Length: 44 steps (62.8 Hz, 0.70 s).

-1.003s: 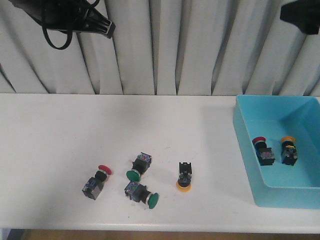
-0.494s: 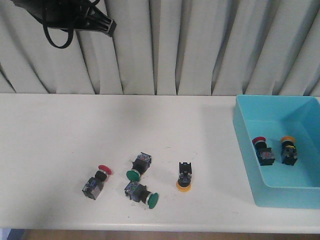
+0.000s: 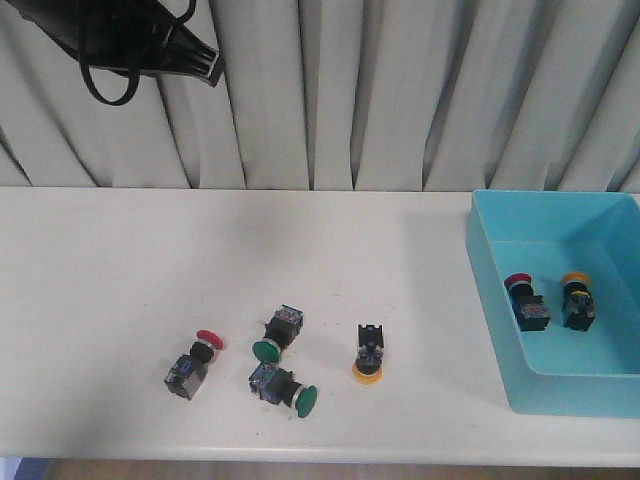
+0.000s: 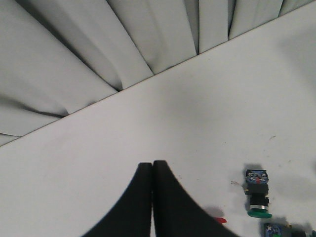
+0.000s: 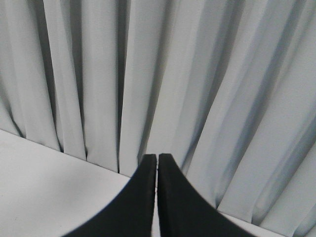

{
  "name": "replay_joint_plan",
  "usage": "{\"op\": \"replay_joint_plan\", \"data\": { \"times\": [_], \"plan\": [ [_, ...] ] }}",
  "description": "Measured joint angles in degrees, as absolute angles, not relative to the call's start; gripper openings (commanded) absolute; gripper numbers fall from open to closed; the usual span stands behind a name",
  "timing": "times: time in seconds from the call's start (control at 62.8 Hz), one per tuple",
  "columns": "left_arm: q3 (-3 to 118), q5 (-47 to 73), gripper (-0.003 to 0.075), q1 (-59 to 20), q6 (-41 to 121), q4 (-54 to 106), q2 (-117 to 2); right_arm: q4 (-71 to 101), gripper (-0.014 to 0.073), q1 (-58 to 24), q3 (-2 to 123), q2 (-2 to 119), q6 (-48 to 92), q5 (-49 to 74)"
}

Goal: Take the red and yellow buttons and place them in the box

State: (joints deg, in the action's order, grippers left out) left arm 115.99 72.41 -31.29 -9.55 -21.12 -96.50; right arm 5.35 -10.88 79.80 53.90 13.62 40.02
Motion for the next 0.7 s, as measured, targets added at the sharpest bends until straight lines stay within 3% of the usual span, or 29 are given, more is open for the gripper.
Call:
{"op": "replay_joint_plan", "data": {
  "times": [0.446, 0.589, 0.701],
  "plan": [
    [115.99, 71.23, -0.0007, -31.29, -9.55, -21.32, -95.26, 5.30, -0.0003, -10.88, 79.80, 53.90, 13.62, 40.02],
    [109.68, 61.49, -0.0007, -30.29, -12.04, -21.47, -87.04, 5.30, -0.0003, -10.88, 79.80, 53.90, 13.62, 40.14],
    [94.02, 47.49, -0.0006, -28.07, -13.71, -21.51, -77.41, 5.30, -0.0003, -10.88, 79.80, 53.90, 13.62, 40.14]
  ]
}}
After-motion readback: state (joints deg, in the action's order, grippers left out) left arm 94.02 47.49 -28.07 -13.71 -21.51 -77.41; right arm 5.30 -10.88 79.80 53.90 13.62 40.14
